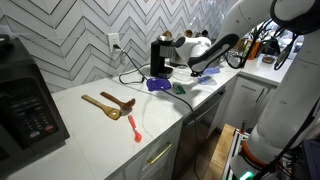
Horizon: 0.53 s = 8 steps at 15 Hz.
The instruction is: Remove the small lunch box from the bigger lunch box, then open the small lunch box and add green object, then close it
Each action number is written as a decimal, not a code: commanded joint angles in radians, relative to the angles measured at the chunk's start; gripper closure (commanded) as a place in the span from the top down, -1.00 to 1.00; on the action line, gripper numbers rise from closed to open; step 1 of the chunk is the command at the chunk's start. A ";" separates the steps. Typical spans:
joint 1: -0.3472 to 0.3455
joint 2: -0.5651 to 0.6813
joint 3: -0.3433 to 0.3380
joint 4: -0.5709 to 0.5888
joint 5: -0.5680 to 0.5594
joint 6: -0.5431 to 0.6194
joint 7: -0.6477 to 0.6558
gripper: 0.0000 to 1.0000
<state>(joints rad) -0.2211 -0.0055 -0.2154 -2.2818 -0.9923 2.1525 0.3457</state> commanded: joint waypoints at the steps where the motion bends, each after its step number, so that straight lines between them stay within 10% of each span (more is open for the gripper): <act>1: -0.005 0.015 -0.007 0.003 0.035 0.055 0.011 0.10; 8: -0.019 -0.024 -0.022 0.014 0.091 0.073 -0.033 1.00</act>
<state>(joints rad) -0.2261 -0.0046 -0.2212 -2.2649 -0.9535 2.2002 0.3499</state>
